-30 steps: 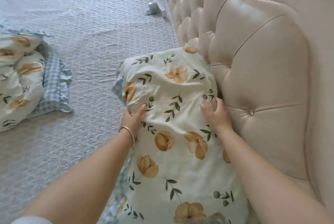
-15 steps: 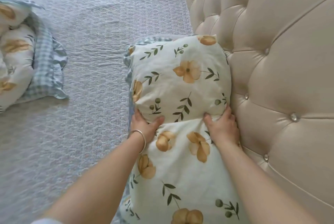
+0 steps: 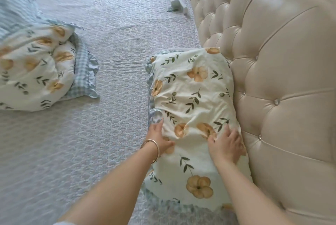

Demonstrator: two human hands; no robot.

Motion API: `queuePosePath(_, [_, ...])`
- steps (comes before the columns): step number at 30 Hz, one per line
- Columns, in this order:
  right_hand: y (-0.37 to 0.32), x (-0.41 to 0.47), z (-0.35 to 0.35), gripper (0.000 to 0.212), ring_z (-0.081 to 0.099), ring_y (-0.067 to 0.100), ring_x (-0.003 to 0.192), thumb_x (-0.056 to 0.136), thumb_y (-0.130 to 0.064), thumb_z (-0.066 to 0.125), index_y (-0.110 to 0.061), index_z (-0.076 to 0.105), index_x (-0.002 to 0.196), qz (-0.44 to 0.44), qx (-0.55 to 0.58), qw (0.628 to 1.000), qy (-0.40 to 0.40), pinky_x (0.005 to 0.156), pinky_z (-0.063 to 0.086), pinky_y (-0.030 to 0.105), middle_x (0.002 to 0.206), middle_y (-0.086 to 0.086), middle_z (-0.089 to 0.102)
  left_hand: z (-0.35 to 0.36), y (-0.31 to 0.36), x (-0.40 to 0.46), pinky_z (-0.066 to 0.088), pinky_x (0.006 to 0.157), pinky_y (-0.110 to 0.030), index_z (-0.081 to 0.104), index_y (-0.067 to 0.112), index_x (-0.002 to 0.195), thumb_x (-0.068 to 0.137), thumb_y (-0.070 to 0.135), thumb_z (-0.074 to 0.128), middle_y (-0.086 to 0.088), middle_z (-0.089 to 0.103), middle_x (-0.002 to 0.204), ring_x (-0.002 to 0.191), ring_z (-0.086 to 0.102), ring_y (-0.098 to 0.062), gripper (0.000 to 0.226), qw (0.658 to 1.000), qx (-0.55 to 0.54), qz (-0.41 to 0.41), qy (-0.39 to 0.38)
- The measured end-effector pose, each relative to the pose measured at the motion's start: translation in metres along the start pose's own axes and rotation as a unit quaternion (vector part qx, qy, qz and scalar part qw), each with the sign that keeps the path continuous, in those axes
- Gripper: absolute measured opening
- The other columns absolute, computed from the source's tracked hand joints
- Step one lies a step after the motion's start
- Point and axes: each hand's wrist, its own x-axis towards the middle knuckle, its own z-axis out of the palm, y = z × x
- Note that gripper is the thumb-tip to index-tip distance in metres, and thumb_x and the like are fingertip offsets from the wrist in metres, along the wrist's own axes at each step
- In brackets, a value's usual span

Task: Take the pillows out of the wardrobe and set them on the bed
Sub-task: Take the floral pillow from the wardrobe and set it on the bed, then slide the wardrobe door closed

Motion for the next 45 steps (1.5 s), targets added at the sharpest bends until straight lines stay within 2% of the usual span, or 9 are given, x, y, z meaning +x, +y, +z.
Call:
queuePosePath(2, [-0.007, -0.021, -0.007, 0.052, 0.035, 0.03, 0.128, 0.084, -0.027, 0.049, -0.012, 0.043, 0.133, -0.045, -0.018, 0.999, -0.018, 0.104, 0.033, 0.042, 0.141, 0.012, 0.037, -0.013, -0.005, -0.024, 0.05, 0.085, -0.029, 0.033, 0.019, 0.143, 0.081, 0.03, 0.07, -0.006, 0.048, 0.137, 0.114, 0.055, -0.022, 0.073, 0.999, -0.039, -0.007, -0.005])
queuePosePath(4, [-0.018, -0.042, -0.011, 0.045, 0.036, 0.026, 0.127, 0.085, -0.023, 0.046, -0.012, 0.049, 0.128, -0.101, -0.003, 0.994, -0.046, 0.103, 0.035, 0.038, 0.138, 0.009, 0.041, -0.031, -0.013, -0.052, 0.054, 0.083, -0.031, 0.048, 0.016, 0.132, 0.085, 0.032, 0.065, -0.002, 0.063, 0.119, 0.099, 0.061, -0.017, 0.053, 0.999, -0.042, -0.009, 0.02])
queuePosePath(10, [-0.079, -0.112, -0.025, 0.029, 0.05, 0.023, 0.102, 0.09, -0.023, 0.043, -0.011, 0.056, 0.114, -0.232, 0.082, 0.965, -0.094, 0.075, 0.04, 0.031, 0.119, 0.007, 0.051, -0.093, -0.054, -0.144, 0.05, 0.085, -0.029, 0.065, 0.02, 0.112, 0.087, 0.029, 0.059, 0.006, 0.062, 0.089, 0.086, 0.061, -0.015, 0.027, 0.976, -0.077, -0.034, 0.199])
queuePosePath(17, [-0.146, -0.235, -0.042, 0.024, 0.053, 0.02, 0.102, 0.089, -0.025, 0.046, -0.015, 0.057, 0.107, -0.378, 0.117, 0.911, -0.118, 0.081, 0.044, 0.034, 0.112, 0.003, 0.057, -0.148, -0.129, -0.269, 0.041, 0.073, -0.022, 0.068, 0.019, 0.106, 0.087, 0.021, 0.056, 0.004, 0.062, 0.085, 0.078, 0.057, -0.015, 0.022, 0.92, -0.119, -0.092, 0.361])
queuePosePath(23, [-0.196, -0.346, -0.047, 0.022, 0.055, 0.02, 0.098, 0.088, -0.025, 0.047, -0.016, 0.058, 0.106, -0.463, 0.13, 0.863, -0.152, 0.077, 0.043, 0.031, 0.111, 0.002, 0.058, -0.17, -0.188, -0.351, 0.049, 0.075, -0.029, 0.069, 0.019, 0.099, 0.087, 0.02, 0.055, -0.001, 0.067, 0.085, 0.082, 0.063, -0.021, 0.018, 0.88, -0.152, -0.114, 0.435])
queuePosePath(32, [-0.306, -0.536, -0.03, 0.025, 0.051, 0.013, 0.089, 0.091, -0.025, 0.046, -0.018, 0.056, 0.112, -0.585, 0.161, 0.776, -0.173, 0.071, 0.036, 0.026, 0.111, 0.0, 0.06, -0.246, -0.327, -0.482, 0.051, 0.078, -0.034, 0.049, 0.024, 0.122, 0.089, 0.018, 0.052, 0.006, 0.056, 0.105, 0.081, 0.058, -0.014, 0.034, 0.83, -0.121, -0.145, 0.525])
queuePosePath(36, [-0.359, -0.62, -0.022, 0.024, 0.048, 0.011, 0.086, 0.091, -0.024, 0.047, -0.019, 0.056, 0.112, -0.639, 0.173, 0.725, -0.189, 0.07, 0.037, 0.025, 0.106, -0.002, 0.059, -0.29, -0.394, -0.542, 0.053, 0.082, -0.039, 0.051, 0.022, 0.122, 0.089, 0.015, 0.052, 0.005, 0.056, 0.104, 0.081, 0.058, -0.014, 0.034, 0.778, -0.155, -0.17, 0.585])
queuePosePath(41, [-0.41, -0.715, -0.005, 0.025, 0.047, 0.011, 0.083, 0.091, -0.025, 0.046, -0.019, 0.056, 0.113, -0.702, 0.153, 0.666, -0.203, 0.071, 0.037, 0.026, 0.106, -0.002, 0.059, -0.322, -0.461, -0.598, 0.045, 0.074, -0.027, 0.051, 0.02, 0.121, 0.088, 0.014, 0.053, 0.002, 0.056, 0.104, 0.075, 0.055, -0.011, 0.034, 0.729, -0.159, -0.195, 0.637])
queuePosePath(45, [-0.45, -0.784, 0.009, 0.024, 0.048, 0.011, 0.083, 0.091, -0.024, 0.046, -0.019, 0.057, 0.112, -0.752, 0.136, 0.601, -0.235, 0.073, 0.04, 0.026, 0.108, -0.002, 0.06, -0.348, -0.515, -0.638, 0.045, 0.075, -0.027, 0.051, 0.023, 0.122, 0.087, 0.016, 0.054, 0.006, 0.058, 0.104, 0.083, 0.059, -0.014, 0.036, 0.682, -0.163, -0.252, 0.667])
